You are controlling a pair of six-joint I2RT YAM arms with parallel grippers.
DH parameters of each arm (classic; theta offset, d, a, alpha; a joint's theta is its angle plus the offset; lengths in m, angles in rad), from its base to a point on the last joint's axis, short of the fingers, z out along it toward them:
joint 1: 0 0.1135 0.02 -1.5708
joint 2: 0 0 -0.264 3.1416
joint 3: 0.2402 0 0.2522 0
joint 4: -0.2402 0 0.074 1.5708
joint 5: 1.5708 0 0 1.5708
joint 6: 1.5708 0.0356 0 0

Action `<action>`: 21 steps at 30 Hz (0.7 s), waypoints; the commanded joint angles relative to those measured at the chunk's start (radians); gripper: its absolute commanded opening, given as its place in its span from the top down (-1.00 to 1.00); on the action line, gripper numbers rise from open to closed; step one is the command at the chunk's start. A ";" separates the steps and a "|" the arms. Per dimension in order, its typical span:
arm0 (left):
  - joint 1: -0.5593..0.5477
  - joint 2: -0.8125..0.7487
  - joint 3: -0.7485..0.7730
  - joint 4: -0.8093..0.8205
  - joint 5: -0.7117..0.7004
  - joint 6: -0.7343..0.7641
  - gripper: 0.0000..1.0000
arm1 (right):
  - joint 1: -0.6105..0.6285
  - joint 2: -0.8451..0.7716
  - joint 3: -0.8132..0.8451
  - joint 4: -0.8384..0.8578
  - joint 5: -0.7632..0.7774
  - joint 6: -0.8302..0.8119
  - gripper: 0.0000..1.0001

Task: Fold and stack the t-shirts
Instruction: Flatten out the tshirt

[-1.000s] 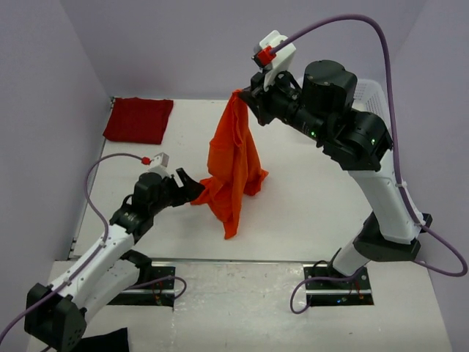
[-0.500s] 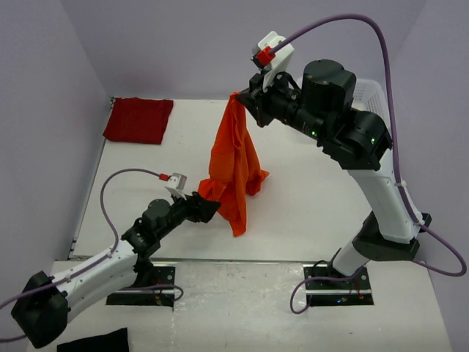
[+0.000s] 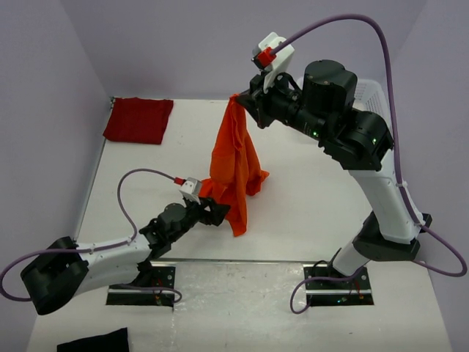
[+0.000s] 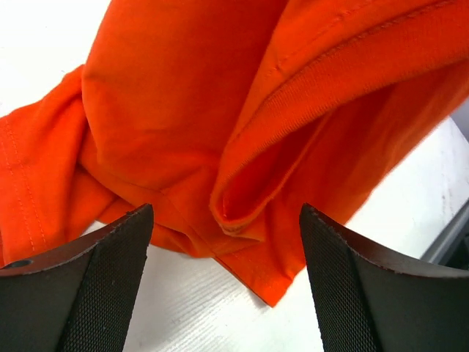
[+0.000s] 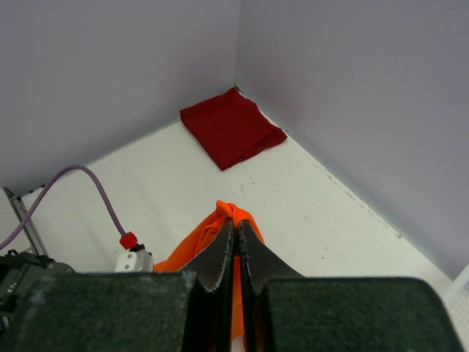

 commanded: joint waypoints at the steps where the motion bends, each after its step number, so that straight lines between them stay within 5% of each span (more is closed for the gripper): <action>1: -0.004 0.073 0.045 0.124 -0.065 0.064 -0.62 | -0.003 -0.038 0.028 0.030 -0.033 0.011 1.00; 8: -0.004 0.266 0.101 0.256 -0.005 0.061 -0.40 | -0.003 -0.047 0.026 0.027 -0.041 0.015 1.00; 11: -0.004 0.298 0.135 0.270 0.023 0.075 0.30 | -0.003 -0.050 0.016 0.027 -0.027 0.012 1.00; 12: -0.004 0.289 0.141 0.247 0.017 0.067 0.98 | -0.003 -0.050 0.014 0.027 -0.024 0.012 1.00; 17: -0.004 0.115 0.158 0.062 -0.078 0.044 1.00 | -0.003 -0.051 0.002 0.024 0.036 0.001 1.00; 21: -0.005 -0.208 0.282 -0.401 -0.201 0.037 1.00 | -0.003 -0.067 -0.033 0.024 0.115 -0.020 1.00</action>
